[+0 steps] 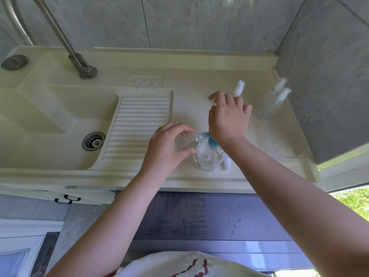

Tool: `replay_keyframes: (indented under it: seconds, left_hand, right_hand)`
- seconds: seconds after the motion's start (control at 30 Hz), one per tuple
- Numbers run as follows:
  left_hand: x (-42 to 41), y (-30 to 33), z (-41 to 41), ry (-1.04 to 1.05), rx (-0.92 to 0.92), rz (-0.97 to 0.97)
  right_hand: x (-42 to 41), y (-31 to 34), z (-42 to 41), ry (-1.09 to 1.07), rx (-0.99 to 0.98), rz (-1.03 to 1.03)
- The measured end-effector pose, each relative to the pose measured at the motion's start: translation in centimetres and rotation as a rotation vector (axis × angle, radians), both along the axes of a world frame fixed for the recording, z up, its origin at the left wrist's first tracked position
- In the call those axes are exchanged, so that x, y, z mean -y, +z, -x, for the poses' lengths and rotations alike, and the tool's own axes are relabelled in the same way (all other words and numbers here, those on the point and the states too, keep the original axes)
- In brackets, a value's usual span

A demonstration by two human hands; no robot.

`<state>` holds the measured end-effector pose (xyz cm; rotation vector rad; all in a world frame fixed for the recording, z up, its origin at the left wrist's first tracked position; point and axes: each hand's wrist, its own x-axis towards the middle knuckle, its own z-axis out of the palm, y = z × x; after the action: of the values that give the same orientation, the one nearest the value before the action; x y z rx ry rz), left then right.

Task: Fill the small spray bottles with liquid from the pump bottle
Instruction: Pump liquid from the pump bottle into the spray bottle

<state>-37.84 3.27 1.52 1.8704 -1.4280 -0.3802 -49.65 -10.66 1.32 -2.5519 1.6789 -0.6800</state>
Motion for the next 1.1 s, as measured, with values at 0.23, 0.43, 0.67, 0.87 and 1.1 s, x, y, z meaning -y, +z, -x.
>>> replay_keyframes:
  seconds: [0.23,0.43,0.67,0.87,1.1]
  left_hand:
    - [0.1,0.0,-0.1,0.004,-0.019,0.001]
    - [0.1,-0.1,0.1,-0.001,-0.021,-0.003]
    - [0.1,-0.1,-0.1,-0.001,-0.013,0.012]
    - [0.2,-0.2,0.0,-0.006,-0.014,0.008]
    - [0.4,-0.1,0.2,-0.013,-0.024,0.006]
  right_hand:
    - [0.4,1.0,0.1,-0.014,0.001,0.038]
    - [-0.1,0.4,-0.2,-0.002,0.009,0.090]
    - [-0.2,0.6,-0.6,0.014,0.014,0.065]
    - [0.0,0.4,-0.3,0.001,0.042,0.043]
    - [0.2,-0.4,-0.3,0.013,0.048,-0.041]
